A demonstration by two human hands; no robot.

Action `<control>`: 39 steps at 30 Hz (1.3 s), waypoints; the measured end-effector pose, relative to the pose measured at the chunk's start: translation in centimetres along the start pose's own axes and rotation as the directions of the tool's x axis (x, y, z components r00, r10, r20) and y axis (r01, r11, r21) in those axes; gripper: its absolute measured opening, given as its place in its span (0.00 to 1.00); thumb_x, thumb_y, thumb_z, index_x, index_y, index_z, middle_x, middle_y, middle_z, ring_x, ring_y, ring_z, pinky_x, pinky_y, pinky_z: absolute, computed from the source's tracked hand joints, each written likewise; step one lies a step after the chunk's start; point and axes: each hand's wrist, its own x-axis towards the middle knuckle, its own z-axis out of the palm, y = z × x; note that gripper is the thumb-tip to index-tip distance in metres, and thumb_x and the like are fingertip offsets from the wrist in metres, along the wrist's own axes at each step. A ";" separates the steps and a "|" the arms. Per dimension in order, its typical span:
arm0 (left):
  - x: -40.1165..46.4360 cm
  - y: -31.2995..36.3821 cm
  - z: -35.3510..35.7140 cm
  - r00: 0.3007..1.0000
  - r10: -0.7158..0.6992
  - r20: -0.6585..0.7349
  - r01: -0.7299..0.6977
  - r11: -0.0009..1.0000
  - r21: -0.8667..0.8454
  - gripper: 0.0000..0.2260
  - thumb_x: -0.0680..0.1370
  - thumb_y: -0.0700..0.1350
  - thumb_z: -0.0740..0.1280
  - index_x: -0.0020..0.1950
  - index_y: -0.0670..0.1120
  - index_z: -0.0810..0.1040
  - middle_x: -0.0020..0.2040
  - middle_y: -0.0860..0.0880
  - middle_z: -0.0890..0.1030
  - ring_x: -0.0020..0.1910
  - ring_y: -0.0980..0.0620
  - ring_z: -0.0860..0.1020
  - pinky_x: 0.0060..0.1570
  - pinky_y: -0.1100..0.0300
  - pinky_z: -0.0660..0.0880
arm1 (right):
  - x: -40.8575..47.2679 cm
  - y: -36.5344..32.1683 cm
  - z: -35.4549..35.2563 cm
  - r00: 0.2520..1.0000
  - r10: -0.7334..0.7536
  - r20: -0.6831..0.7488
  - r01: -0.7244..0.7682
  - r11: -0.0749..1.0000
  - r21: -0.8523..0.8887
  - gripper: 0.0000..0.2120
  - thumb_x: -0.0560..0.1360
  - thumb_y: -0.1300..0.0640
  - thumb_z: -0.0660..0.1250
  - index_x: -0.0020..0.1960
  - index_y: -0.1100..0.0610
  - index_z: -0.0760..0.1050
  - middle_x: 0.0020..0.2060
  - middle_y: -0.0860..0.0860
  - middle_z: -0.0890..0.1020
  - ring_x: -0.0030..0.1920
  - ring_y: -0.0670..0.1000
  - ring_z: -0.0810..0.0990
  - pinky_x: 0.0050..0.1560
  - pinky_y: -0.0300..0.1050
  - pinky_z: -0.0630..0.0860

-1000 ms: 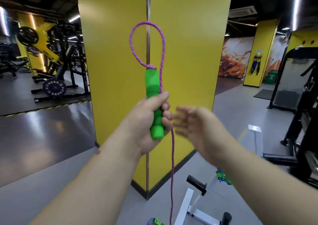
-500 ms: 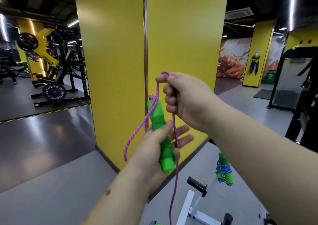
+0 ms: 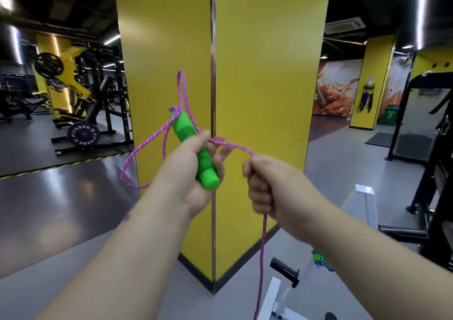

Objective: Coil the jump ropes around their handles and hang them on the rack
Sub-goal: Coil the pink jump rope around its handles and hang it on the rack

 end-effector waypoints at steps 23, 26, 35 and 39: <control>-3.7 -5.4 0.0 0.987 -0.002 0.161 -0.015 0.995 0.102 0.06 0.82 0.45 0.67 0.59 0.50 0.79 0.47 0.48 0.83 0.40 0.50 0.82 0.25 0.67 0.69 | 1.2 -5.0 2.4 0.974 -0.203 -0.098 0.176 0.957 -0.231 0.15 0.85 0.53 0.55 0.47 0.56 0.76 0.26 0.47 0.66 0.23 0.45 0.64 0.24 0.38 0.62; -4.5 -5.8 0.6 0.987 0.002 0.160 -0.029 0.986 0.166 0.06 0.83 0.43 0.66 0.58 0.50 0.79 0.44 0.48 0.85 0.39 0.49 0.83 0.24 0.67 0.69 | 2.3 -6.3 2.9 0.966 -0.240 -0.100 0.207 0.943 -0.262 0.14 0.84 0.52 0.57 0.49 0.54 0.80 0.31 0.48 0.70 0.29 0.47 0.68 0.31 0.42 0.68; -4.2 -2.0 0.8 0.992 -0.053 0.113 0.062 0.995 -0.082 0.11 0.83 0.42 0.65 0.40 0.43 0.75 0.32 0.50 0.77 0.27 0.57 0.76 0.24 0.71 0.69 | -2.1 0.2 2.5 0.992 0.101 -0.076 -0.105 0.993 -0.049 0.19 0.83 0.42 0.56 0.56 0.55 0.77 0.40 0.53 0.80 0.38 0.54 0.79 0.47 0.55 0.79; -4.3 -2.6 0.2 0.993 0.103 0.058 -0.106 0.993 0.052 0.07 0.83 0.41 0.66 0.46 0.42 0.76 0.36 0.47 0.82 0.34 0.54 0.82 0.24 0.69 0.71 | -2.9 -0.9 2.4 0.992 0.075 -0.097 -0.089 0.985 -0.150 0.13 0.84 0.50 0.56 0.41 0.52 0.69 0.27 0.48 0.66 0.24 0.48 0.63 0.26 0.40 0.65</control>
